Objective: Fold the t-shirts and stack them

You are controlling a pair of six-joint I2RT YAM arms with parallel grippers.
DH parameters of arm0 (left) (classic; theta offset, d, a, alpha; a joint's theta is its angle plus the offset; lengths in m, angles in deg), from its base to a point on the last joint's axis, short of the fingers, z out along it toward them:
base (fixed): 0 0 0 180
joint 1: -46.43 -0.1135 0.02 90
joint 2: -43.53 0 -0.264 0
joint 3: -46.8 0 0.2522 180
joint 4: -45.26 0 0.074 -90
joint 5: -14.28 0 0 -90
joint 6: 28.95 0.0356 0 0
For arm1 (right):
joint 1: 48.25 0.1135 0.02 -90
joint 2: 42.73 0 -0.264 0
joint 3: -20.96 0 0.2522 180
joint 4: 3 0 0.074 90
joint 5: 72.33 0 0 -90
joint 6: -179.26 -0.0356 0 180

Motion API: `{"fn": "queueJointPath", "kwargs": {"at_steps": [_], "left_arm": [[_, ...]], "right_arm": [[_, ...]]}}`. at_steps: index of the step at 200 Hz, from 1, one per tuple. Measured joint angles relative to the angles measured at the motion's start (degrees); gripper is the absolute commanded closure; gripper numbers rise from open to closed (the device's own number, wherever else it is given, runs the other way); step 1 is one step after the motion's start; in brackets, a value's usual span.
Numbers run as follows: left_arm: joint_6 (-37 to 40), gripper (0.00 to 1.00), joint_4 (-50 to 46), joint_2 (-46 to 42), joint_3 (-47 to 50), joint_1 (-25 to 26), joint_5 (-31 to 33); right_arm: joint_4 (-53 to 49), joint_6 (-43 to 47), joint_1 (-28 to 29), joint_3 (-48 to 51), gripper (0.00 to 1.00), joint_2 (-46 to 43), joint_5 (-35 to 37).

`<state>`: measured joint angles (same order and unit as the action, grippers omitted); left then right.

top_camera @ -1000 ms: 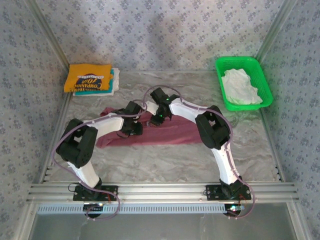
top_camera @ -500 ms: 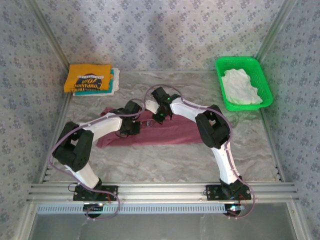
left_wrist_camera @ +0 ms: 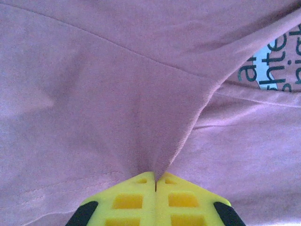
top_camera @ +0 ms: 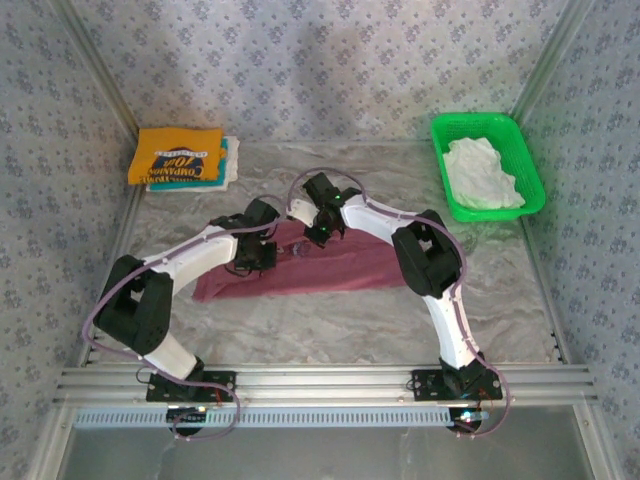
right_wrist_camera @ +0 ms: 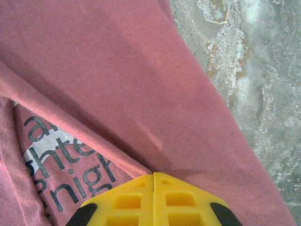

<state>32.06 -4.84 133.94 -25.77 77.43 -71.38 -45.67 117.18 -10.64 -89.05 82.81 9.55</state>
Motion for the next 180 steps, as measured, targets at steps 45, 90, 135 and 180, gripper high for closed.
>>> {"fn": "queueJointPath", "kwargs": {"at_steps": [45, 90, 135, 180], "left_arm": [[0.0, 1.00, -2.5, -0.3, -0.6, 1.5, 0.0], [0.0, 1.00, -2.8, -0.2, -0.4, 2.9, -0.5], [0.5, 0.89, -2.7, 0.1, 1.8, 3.3, -2.0], [2.3, 0.53, -4.2, -0.4, 2.5, 3.3, -2.3]], "right_arm": [[0.0, 0.0, 0.1, 0.7, 0.97, -2.2, 0.2], [0.4, 0.1, 0.1, 3.3, 0.81, -2.7, 0.2], [0.5, -0.2, -0.8, 8.0, 0.66, -5.5, -1.8], [1.7, -5.6, -5.6, 9.2, 0.58, -9.2, -7.8]]}}
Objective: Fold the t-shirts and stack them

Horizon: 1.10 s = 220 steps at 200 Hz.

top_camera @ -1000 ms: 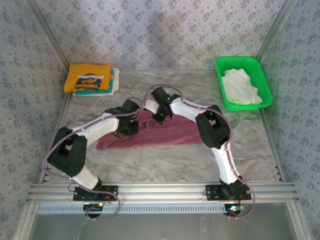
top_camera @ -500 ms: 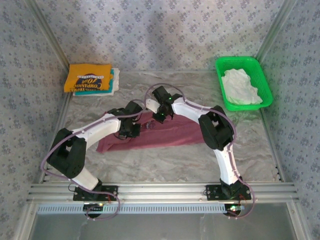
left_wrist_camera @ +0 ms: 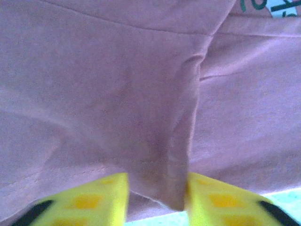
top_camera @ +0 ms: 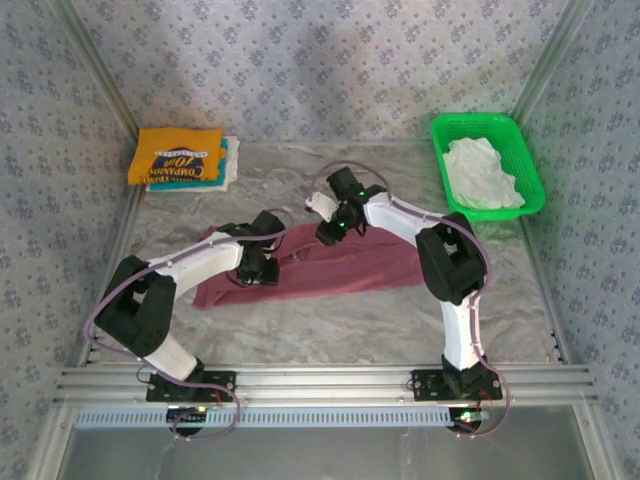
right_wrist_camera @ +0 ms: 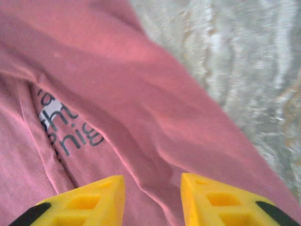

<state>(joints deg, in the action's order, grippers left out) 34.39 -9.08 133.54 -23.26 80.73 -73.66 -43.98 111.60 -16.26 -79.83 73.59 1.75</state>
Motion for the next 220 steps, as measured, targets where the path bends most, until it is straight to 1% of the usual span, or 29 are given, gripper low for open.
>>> {"fn": "queueJointPath", "kwargs": {"at_steps": [13, 25, 45, 51, 63, 80, 90, 94, 116, 125, 156, 171, 179, 199, 220], "left_arm": [[0.3, 0.53, -0.3, -1.2, 0.0, 0.0, -0.3], [0.8, 0.51, -0.3, -3.0, 0.0, -0.1, -0.8], [1.4, 0.52, 0.8, -6.8, -0.1, -2.0, -3.4], [1.4, 0.53, 1.7, -7.9, -0.1, -3.6, -4.5], [1.1, 0.56, 3.8, -9.3, 0.0, -7.8, -6.0], [0.0, 0.59, 7.2, -9.4, 0.5, -14.2, -6.0], [-0.8, 0.63, 9.1, -8.8, 1.4, -17.6, -5.6], [-1.1, 0.64, 9.6, -8.5, 1.8, -18.6, -5.4], [-2.7, 0.66, 12.5, -5.2, 4.2, -22.3, -5.0], [-3.2, 0.69, 13.5, -3.7, 4.9, -23.1, -5.0], [-4.8, 0.70, 16.0, 1.9, 5.9, -24.5, -5.1], [-5.4, 0.70, 17.2, 3.5, 5.7, -24.6, -5.1], [-5.6, 0.71, 17.9, 3.8, 5.4, -24.7, -5.1], [-5.8, 0.72, 19.4, 6.1, 3.3, -24.7, -5.1], [-5.7, 0.73, 19.6, 10.8, -2.3, -24.7, -5.3]], "right_arm": [[0.5, -2.9, -1.6, 0.0, 0.58, -0.9, -1.9], [1.0, -5.5, -2.9, 0.3, 0.60, -1.8, -3.0], [1.3, -10.0, -4.7, 1.2, 0.74, -3.4, -3.0], [1.3, -11.4, -5.1, 1.3, 0.76, -3.6, -2.8], [1.2, -13.7, -5.9, 1.6, 0.78, -3.8, -1.8], [0.6, -16.5, -6.9, 2.4, 0.84, -3.8, 0.3], [-0.4, -18.3, -7.5, 3.1, 0.87, -3.8, 1.9], [-0.8, -18.8, -7.8, 3.4, 0.89, -3.8, 2.7], [-3.0, -22.0, -9.9, 4.7, 0.89, -3.8, 6.6], [-3.7, -23.1, -10.8, 5.2, 0.89, -3.8, 8.3], [-6.7, -25.7, -12.9, 5.8, 0.92, -3.7, 12.6], [-7.3, -27.2, -13.4, 6.3, 0.92, -3.5, 13.7], [-7.5, -28.2, -13.6, 7.0, 0.90, -3.5, 14.3], [-7.6, -31.2, -14.0, 10.4, 0.89, -3.5, 15.6], [-7.4, -33.8, -14.5, 12.6, 0.88, -4.9, 16.7]]}}
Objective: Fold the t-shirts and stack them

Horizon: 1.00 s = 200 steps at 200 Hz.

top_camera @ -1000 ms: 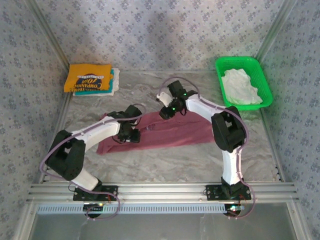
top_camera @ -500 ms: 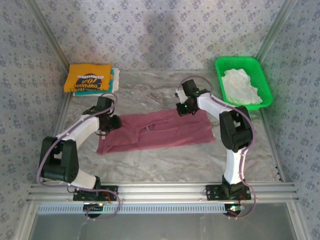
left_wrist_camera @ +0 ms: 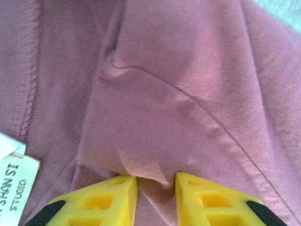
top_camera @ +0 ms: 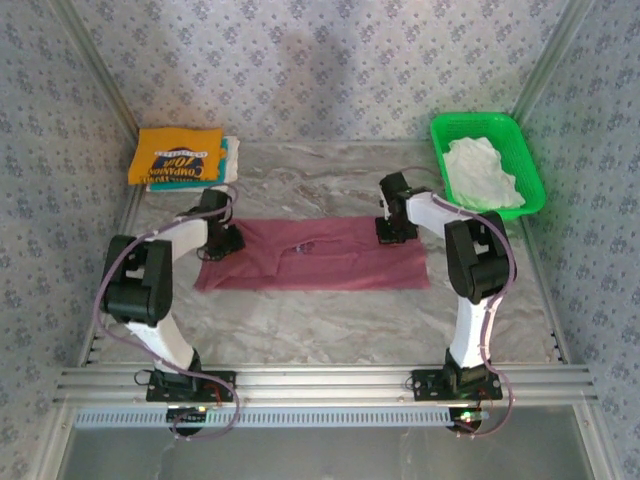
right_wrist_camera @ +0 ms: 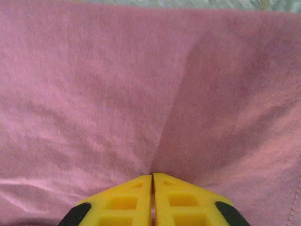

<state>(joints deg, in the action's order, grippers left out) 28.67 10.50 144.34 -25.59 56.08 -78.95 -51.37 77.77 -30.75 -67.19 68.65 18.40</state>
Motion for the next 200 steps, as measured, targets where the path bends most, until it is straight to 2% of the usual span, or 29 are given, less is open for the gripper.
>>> {"fn": "queueJointPath", "kwargs": {"at_steps": [41, 67, 86, 101, 135, 165, 183, 200], "left_arm": [[2.2, 0.73, -0.7, 11.3, -15.2, 0.3, -0.9], [5.0, 0.76, -3.5, 21.2, -30.5, 1.6, -1.1], [6.4, 0.78, -6.1, 28.2, -42.2, 2.9, -1.1], [6.4, 0.78, -7.3, 30.6, -46.8, 3.7, -0.9], [6.2, 0.78, -7.8, 29.0, -45.7, 4.7, 0.6], [5.5, 0.77, -6.6, 20.5, -34.2, 4.6, 2.9], [4.8, 0.77, -6.0, 14.4, -27.4, 4.6, 4.4], [4.2, 0.77, -4.4, 9.9, -22.5, 4.7, 4.6]], "right_arm": [[-0.4, -5.4, 0.0, 9.9, 0.85, -7.5, 1.5], [-0.3, -9.6, 0.8, 17.5, 0.86, -13.6, 1.3], [0.8, -13.8, 3.5, 23.2, 0.83, -18.6, 1.0], [1.4, -17.3, 6.6, 27.3, 0.80, -22.6, 0.7], [1.5, -23.0, 8.7, 31.4, 0.75, -29.8, 0.1], [3.7, -23.3, 8.7, 29.3, 0.74, -35.3, 1.0], [6.3, -21.2, 8.7, 25.8, 0.75, -34.8, 0.9], [7.7, -17.9, 9.1, 19.5, 0.78, -30.3, -0.1]]}}
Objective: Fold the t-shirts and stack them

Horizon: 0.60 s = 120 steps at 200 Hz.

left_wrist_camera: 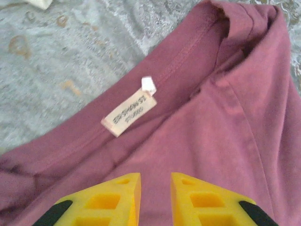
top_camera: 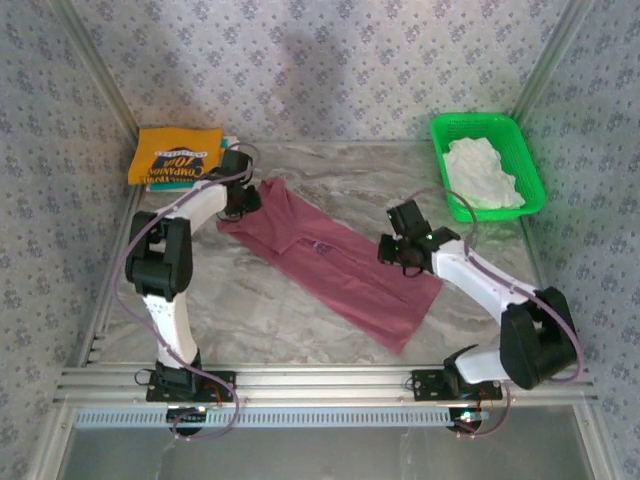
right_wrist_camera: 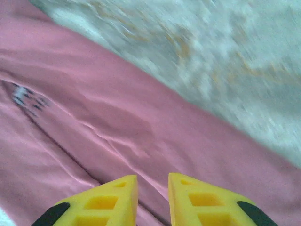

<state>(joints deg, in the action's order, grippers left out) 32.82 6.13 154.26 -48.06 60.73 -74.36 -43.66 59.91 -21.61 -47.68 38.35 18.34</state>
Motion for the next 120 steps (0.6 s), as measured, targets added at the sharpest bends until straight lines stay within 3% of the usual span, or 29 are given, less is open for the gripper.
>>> {"fn": "queueJointPath", "kwargs": {"at_steps": [29, 55, 98, 120], "left_arm": [[-1.6, 0.82, 1.6, -1.7, 3.8, 0.5, 0.0], [-3.2, 0.85, 2.0, -0.2, 5.2, 1.1, 0.0], [-4.7, 0.86, 2.1, 3.8, 4.1, 1.1, -0.5], [-4.7, 0.86, 2.5, 6.8, 0.3, 1.1, -2.1]], "right_arm": [[2.3, 5.1, 1.4, -12.0, 0.79, 11.6, -1.6], [3.3, 8.5, 1.8, -16.8, 0.79, 17.3, -3.5], [5.4, 10.1, 0.6, -16.6, 0.76, 17.5, -5.0], [10.1, 9.8, -1.5, -9.6, 0.75, 12.9, -4.5]]}}
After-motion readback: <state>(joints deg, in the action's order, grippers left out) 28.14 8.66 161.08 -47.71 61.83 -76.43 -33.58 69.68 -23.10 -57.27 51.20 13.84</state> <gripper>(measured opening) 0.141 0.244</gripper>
